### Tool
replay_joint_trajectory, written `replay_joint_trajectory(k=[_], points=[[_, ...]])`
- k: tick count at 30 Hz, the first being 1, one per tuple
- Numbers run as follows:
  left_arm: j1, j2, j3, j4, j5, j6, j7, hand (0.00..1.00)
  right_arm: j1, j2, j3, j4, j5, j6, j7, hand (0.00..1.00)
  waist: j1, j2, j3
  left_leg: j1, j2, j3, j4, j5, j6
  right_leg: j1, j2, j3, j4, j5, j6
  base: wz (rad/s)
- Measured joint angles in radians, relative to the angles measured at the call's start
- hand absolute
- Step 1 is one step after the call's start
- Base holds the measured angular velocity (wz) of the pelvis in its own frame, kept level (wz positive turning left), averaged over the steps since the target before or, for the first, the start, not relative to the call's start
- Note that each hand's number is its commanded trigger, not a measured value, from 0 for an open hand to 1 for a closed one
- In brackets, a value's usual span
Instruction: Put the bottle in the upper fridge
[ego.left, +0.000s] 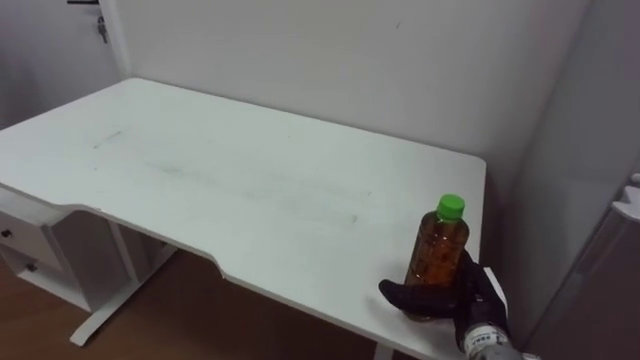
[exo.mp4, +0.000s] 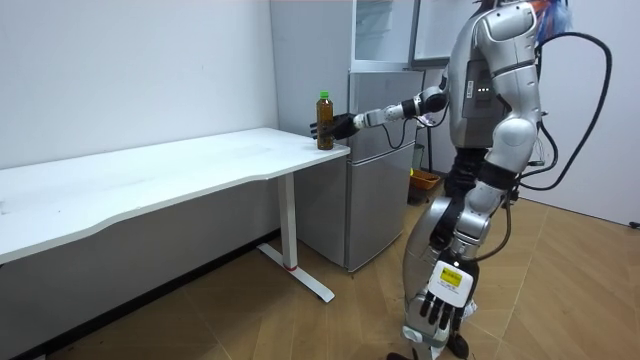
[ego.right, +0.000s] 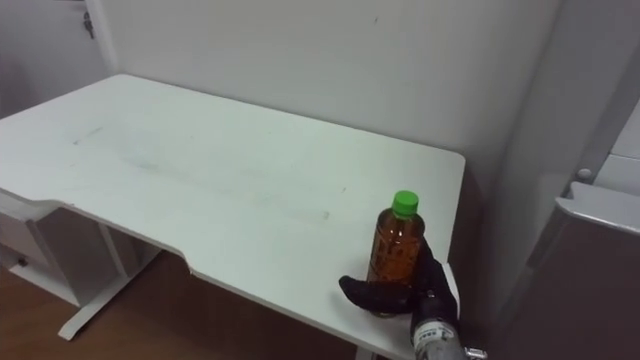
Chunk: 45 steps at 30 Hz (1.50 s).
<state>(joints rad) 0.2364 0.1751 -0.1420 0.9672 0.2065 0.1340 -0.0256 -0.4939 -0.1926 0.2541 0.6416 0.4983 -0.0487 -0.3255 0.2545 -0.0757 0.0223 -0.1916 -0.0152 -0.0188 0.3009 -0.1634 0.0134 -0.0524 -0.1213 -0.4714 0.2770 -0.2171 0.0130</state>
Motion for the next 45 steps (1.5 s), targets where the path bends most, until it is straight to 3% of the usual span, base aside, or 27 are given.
replay_joint_trajectory(k=[9,12,24,30,39,40,41,42,44,45], points=[[-0.005,0.007,0.000,-0.001,-0.062,-0.005,-0.004,0.00,-0.006,0.001,0.000,0.013,0.010,-0.009,-0.015,0.00,0.002,-0.009,0.0040,-0.007,0.002,0.001,0.001,0.001,0.001,-0.006,0.001,-0.002,-0.002,0.001,0.000,0.00],[-0.003,0.006,-0.001,-0.001,-0.095,-0.011,-0.002,0.00,-0.011,0.001,-0.002,0.032,0.034,-0.028,-0.025,0.00,0.002,-0.010,0.0045,-0.007,-0.002,0.000,0.003,0.001,0.001,-0.006,0.004,-0.003,-0.001,0.001,-0.001,0.00],[-0.002,0.006,-0.002,-0.003,-0.099,-0.012,0.017,0.00,-0.038,-0.004,-0.004,0.068,0.084,-0.061,-0.075,0.00,0.001,-0.005,0.0053,-0.022,0.000,0.000,0.006,0.001,0.001,-0.025,0.005,0.000,0.006,0.001,-0.002,0.00],[-0.002,0.007,-0.020,0.001,-0.098,-0.011,0.020,0.00,-0.047,-0.004,-0.004,0.068,0.087,-0.063,-0.087,0.00,0.004,0.006,0.0058,-0.030,0.001,0.001,0.003,0.002,0.001,-0.037,0.002,0.003,0.016,0.001,-0.002,0.00],[-0.002,0.006,-0.021,0.001,-0.116,-0.011,0.023,0.00,-0.048,-0.005,-0.005,0.068,0.090,-0.063,-0.122,0.00,0.025,0.006,0.0055,-0.030,0.000,0.002,0.007,0.002,0.001,-0.037,0.003,0.005,0.015,0.001,-0.002,0.00],[-0.002,0.006,-0.021,0.001,-0.116,-0.011,0.023,0.00,-0.048,-0.005,-0.005,0.068,0.090,-0.063,-0.122,0.05,0.026,0.006,0.0055,-0.030,0.000,0.002,0.006,0.002,0.001,-0.037,0.003,0.005,0.015,0.001,-0.002,0.00],[-0.002,0.006,-0.021,0.001,-0.116,-0.011,0.023,0.00,-0.048,-0.005,-0.005,0.068,0.090,-0.063,-0.122,0.24,0.026,0.006,0.0055,-0.030,0.000,0.002,0.006,0.002,0.001,-0.037,0.003,0.005,0.015,0.001,-0.002,0.00],[-0.002,0.006,-0.021,0.001,-0.116,-0.012,0.023,0.00,-0.048,-0.005,-0.005,0.068,0.090,-0.063,-0.122,0.57,0.026,0.006,0.0055,-0.030,0.000,0.002,0.006,0.002,0.001,-0.037,0.003,0.005,0.015,0.001,-0.002,0.00],[-0.002,0.006,-0.021,0.001,-0.116,-0.012,0.023,0.00,-0.048,-0.005,-0.005,0.068,0.090,-0.063,-0.123,0.77,0.026,0.006,0.0055,-0.030,0.000,0.002,0.006,0.002,0.001,-0.037,0.003,0.005,0.015,0.001,-0.002,0.00],[-0.002,0.006,-0.021,0.001,-0.116,-0.012,0.023,0.00,-0.048,-0.005,-0.005,0.067,0.092,-0.063,-0.124,0.97,0.026,0.006,0.0055,-0.030,0.000,0.002,0.006,0.002,0.001,-0.037,0.002,0.005,0.015,0.001,-0.002,0.00]])
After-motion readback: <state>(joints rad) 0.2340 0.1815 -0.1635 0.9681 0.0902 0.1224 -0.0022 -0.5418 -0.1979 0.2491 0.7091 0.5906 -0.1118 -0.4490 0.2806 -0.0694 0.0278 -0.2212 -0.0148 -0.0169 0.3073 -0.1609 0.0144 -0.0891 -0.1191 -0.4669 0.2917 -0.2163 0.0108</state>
